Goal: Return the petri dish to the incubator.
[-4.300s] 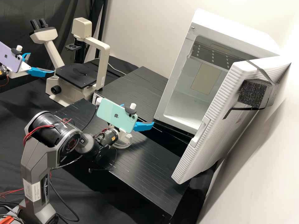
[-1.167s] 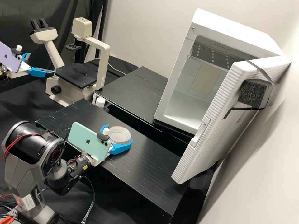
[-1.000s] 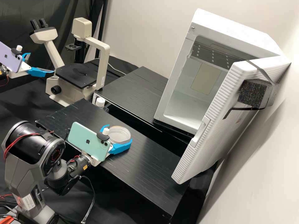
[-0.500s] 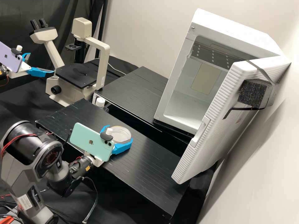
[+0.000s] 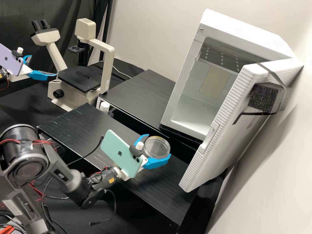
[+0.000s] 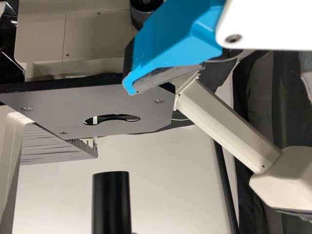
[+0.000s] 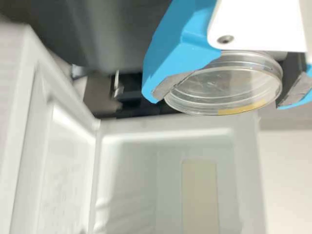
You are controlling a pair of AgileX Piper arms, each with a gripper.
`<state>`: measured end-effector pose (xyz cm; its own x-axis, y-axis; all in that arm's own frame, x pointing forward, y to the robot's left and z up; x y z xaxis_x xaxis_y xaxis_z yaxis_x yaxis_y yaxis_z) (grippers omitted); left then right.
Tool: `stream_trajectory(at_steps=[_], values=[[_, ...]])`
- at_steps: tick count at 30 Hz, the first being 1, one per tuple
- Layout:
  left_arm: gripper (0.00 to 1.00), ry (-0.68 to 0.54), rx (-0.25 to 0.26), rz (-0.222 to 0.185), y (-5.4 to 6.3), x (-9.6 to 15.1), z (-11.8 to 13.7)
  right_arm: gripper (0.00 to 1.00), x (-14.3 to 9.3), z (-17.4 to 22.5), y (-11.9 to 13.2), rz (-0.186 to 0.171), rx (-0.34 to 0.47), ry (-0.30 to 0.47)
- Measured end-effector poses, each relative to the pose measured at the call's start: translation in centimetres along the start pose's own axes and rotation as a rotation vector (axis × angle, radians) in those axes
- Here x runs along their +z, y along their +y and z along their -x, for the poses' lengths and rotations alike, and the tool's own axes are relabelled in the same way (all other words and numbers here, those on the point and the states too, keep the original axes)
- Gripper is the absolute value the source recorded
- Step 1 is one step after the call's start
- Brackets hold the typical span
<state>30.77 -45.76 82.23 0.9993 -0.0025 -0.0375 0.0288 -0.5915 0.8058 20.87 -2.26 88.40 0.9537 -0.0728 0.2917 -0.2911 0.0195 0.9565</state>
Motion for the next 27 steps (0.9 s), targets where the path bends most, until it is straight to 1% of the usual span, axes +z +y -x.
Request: stream_trajectory(at_steps=[4, 9, 13, 17, 23, 27], values=[[1.00, 0.000, 0.000, 0.000, 0.0, 0.0, 0.0, 0.00, 0.2, -3.4, 0.7, 0.005, 0.022, 0.027], [1.00, 0.000, 0.000, 0.000, 0.0, 0.0, 0.0, 0.00, 0.3, -7.9, 0.7, -0.010, 0.052, 0.059], [1.00, 0.000, 0.000, 0.000, 0.0, 0.0, 0.0, 0.00, 0.3, -11.2, 1.0, -0.010, 0.076, 0.084], [1.00, 0.000, 0.000, 0.000, 0.0, 0.0, 0.0, 0.00, 0.1, -14.3, 2.0, -0.005, 0.097, 0.078], [1.00, 0.000, 0.000, 0.000, 0.0, 0.0, 0.0, 0.00, -0.2, -18.2, 3.2, 0.009, 0.107, 0.076], [1.00, 0.000, 0.000, 0.000, 0.0, 0.0, 0.0, 0.00, 0.2, -20.3, 3.4, 0.015, 0.090, 0.049]])
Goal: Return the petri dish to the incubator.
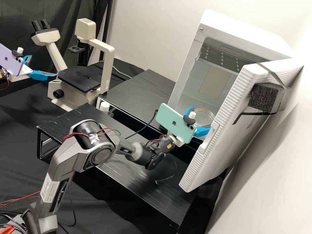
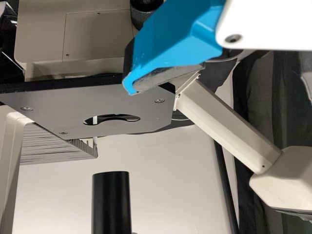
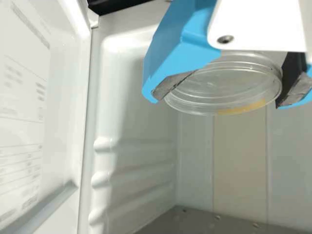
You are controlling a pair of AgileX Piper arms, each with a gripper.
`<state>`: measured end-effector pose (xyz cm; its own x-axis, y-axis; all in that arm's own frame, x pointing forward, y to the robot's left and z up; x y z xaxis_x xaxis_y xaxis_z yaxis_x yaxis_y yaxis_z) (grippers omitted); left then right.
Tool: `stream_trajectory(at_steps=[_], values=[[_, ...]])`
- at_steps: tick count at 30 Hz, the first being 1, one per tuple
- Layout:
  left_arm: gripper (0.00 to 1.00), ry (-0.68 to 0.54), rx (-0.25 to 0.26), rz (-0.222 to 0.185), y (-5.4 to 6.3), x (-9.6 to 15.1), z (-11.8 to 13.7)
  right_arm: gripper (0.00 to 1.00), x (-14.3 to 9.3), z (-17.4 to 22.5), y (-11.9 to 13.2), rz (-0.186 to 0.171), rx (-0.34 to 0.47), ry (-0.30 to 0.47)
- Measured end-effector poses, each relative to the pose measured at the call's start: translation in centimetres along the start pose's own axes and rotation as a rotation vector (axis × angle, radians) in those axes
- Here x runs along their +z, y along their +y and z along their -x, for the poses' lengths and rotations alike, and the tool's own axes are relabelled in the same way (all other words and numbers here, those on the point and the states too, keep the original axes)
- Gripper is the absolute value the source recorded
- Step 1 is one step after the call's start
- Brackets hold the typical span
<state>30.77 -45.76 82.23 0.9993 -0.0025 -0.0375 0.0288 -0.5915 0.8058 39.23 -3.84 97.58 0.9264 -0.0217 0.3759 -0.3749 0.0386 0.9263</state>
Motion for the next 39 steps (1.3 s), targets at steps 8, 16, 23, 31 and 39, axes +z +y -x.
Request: stream_trajectory(at_steps=[8, 16, 23, 31, 39], values=[[1.00, 0.000, 0.000, 0.000, 0.0, 0.0, 0.0, 0.00, 1.2, -2.4, -0.7, 0.004, -0.042, -0.057], [1.00, 0.000, 0.000, 0.000, 0.0, 0.0, 0.0, 0.00, 1.4, -4.2, -1.7, 0.012, -0.076, -0.068], [1.00, 0.000, 0.000, 0.000, 0.0, 0.0, 0.0, 0.00, 1.0, -4.7, -2.9, 0.018, -0.111, -0.061], [1.00, 0.000, 0.000, 0.000, 0.0, 0.0, 0.0, 0.00, 1.7, -5.6, -4.4, 0.014, -0.145, -0.081], [1.00, 0.000, 0.000, 0.000, 0.0, 0.0, 0.0, 0.00, 1.9, -5.9, -4.6, 0.012, -0.143, -0.082]])
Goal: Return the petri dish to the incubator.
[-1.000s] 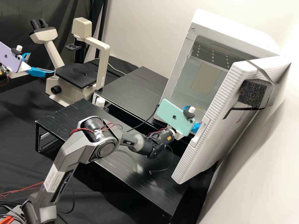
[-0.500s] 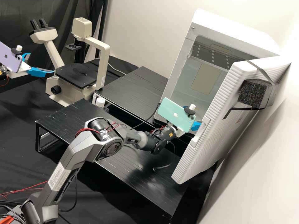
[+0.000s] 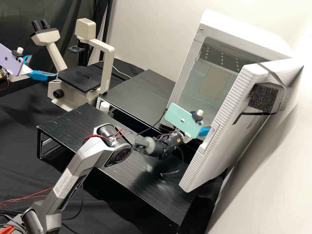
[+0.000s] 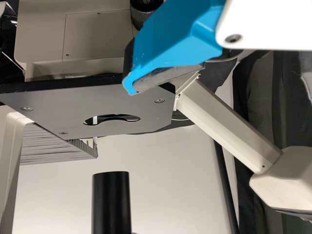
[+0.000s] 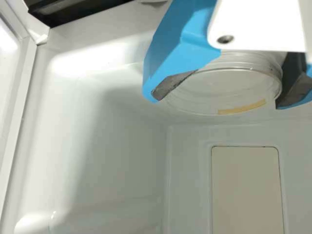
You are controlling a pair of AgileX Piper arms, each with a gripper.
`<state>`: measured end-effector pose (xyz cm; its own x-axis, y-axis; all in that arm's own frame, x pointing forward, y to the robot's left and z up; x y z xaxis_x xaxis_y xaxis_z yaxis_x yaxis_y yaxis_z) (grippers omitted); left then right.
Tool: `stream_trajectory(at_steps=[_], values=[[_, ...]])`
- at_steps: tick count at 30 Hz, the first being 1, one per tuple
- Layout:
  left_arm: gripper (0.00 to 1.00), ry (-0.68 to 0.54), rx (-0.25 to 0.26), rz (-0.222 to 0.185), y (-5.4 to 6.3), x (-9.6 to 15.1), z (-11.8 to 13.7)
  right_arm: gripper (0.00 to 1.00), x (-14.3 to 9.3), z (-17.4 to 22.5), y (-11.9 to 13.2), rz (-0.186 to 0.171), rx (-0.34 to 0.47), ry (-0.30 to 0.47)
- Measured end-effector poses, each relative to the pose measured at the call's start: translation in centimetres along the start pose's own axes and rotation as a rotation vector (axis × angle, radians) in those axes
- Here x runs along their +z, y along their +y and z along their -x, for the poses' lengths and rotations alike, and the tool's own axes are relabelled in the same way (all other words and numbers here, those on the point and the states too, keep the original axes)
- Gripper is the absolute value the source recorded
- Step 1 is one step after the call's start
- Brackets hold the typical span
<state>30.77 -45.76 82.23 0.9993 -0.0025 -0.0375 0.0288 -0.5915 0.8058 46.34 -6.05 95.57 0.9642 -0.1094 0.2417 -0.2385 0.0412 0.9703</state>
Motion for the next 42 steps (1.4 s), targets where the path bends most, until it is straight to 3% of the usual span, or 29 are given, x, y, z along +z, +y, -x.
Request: stream_trajectory(at_steps=[4, 5, 23, 29, 42], values=[[1.00, 0.000, 0.000, 0.000, 0.0, 0.0, 0.0, 0.00, 0.1, -0.4, 0.4, 0.003, 0.013, 0.005], [1.00, 0.000, 0.000, 0.000, 0.0, 0.0, 0.0, 1.00, 0.1, -0.4, 0.5, 0.004, 0.015, 0.007], [1.00, 0.000, 0.000, 0.000, 0.0, 0.0, 0.0, 1.00, 0.3, -0.4, 0.5, -0.005, 0.008, -0.004], [1.00, 0.000, 0.000, 0.000, 0.0, 0.0, 0.0, 1.00, 0.5, 0.5, 0.1, -0.023, 0.003, -0.002], [1.00, 0.000, 0.000, 0.000, 0.0, 0.0, 0.0, 1.00, 0.2, 8.5, 0.6, -0.019, 0.042, 0.018]])
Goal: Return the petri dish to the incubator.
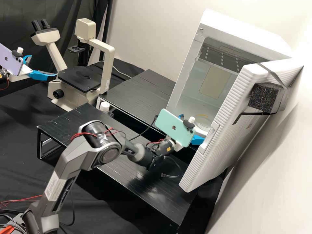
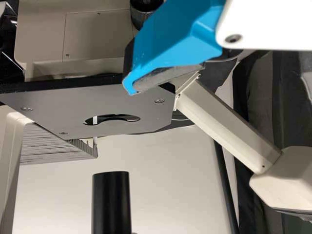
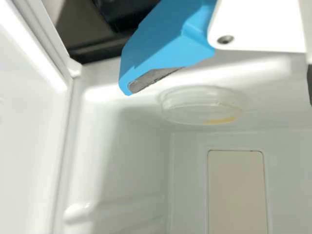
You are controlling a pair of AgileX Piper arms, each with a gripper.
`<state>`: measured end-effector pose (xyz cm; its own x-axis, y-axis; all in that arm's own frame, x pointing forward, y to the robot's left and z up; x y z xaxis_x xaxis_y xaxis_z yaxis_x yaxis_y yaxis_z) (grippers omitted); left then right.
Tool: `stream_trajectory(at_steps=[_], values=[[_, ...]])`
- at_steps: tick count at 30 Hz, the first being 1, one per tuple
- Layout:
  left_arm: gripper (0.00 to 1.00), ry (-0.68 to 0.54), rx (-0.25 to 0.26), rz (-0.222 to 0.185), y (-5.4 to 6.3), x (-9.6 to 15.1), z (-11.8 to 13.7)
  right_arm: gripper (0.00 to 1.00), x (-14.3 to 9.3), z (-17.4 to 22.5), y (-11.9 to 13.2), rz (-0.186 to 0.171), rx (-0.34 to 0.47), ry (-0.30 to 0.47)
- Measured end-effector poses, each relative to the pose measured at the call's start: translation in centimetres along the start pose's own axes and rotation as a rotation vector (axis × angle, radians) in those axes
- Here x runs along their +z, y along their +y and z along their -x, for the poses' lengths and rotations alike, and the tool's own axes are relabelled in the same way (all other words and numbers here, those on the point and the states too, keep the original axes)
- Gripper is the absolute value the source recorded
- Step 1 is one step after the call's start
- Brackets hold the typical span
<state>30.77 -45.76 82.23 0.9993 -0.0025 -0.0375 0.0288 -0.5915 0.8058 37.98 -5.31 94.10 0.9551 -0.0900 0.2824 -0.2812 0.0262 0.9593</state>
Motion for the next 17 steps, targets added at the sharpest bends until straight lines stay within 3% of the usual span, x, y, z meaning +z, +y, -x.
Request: stream_trajectory(at_steps=[7, 8, 12, 17], values=[[1.00, 0.000, 0.000, 0.000, 0.0, 0.0, 0.0, 1.00, -0.7, 5.8, -0.7, -0.050, 0.084, 0.081], [1.00, 0.000, 0.000, 0.000, 0.0, 0.0, 0.0, 1.00, -0.7, 6.9, -1.2, -0.075, 0.068, 0.074], [1.00, 0.000, 0.000, 0.000, 0.0, 0.0, 0.0, 1.00, -1.0, 10.0, -2.3, -0.118, 0.014, 0.047], [1.00, 0.000, 0.000, 0.000, 0.0, 0.0, 0.0, 1.00, -1.7, 14.1, -3.2, -0.153, -0.052, 0.030]])
